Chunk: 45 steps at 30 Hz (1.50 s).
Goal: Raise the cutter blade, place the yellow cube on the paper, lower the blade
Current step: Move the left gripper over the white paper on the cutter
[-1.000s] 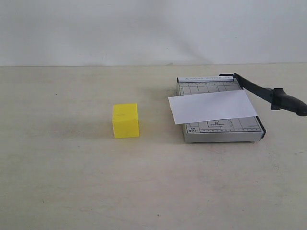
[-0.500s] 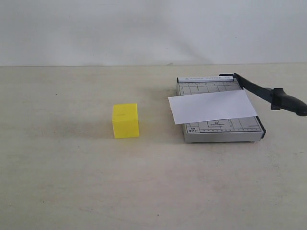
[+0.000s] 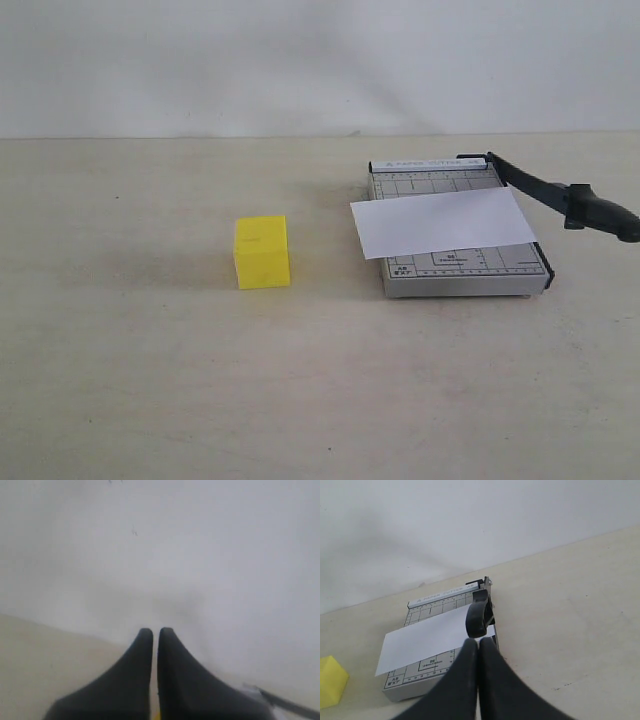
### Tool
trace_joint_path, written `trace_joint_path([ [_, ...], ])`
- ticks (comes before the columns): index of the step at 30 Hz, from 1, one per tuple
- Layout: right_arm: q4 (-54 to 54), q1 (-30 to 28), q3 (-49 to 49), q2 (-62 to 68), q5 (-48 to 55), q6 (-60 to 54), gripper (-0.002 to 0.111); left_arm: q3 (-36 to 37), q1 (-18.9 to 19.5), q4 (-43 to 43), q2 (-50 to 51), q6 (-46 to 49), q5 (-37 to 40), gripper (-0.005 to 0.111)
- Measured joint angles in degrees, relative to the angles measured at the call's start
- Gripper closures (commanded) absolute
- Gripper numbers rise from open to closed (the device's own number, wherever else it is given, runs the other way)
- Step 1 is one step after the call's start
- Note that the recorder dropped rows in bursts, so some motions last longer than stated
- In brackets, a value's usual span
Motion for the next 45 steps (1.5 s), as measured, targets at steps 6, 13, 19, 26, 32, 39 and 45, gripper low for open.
trace_joint_path([
  [6, 0.0, 0.0, 0.0, 0.0, -0.12, 0.0, 0.108, -19.08, -0.12, 12.99, 43.75, -0.02, -23.35, 0.102],
  [13, 0.0, 0.0, 0.0, 0.0, -0.12, 0.11, 0.108, -37.49, -9.05, 17.06, 68.85, 1.16, -25.93, 0.102],
  [19, 0.0, 0.0, 0.0, 0.0, -0.12, 0.24, 0.108, -49.39, -21.53, 18.02, 79.27, 8.12, -18.22, 0.102],
  [26, 0.0, 0.0, 0.0, 0.0, -0.12, 2.13, 0.108, -61.38, -29.24, 18.02, 91.83, 11.41, -12.4, 0.102],
  [32, 0.0, 0.0, 0.0, 0.0, -0.01, 2.66, 0.108, -69.02, -33.15, 18.44, 100.4, 11.84, -7.67, 0.102],
  [39, 0.0, 0.0, 0.0, 0.0, -0.01, 2.92, 0.108, -73.95, -37.53, 22.06, 105.48, 13.75, 0.06, 0.102],
  [45, 0.0, 0.0, 0.0, 0.0, -0.01, 3.01, 0.108, -77.54, -38.03, 21.33, 107.64, 13.84, 0.6, 0.102],
])
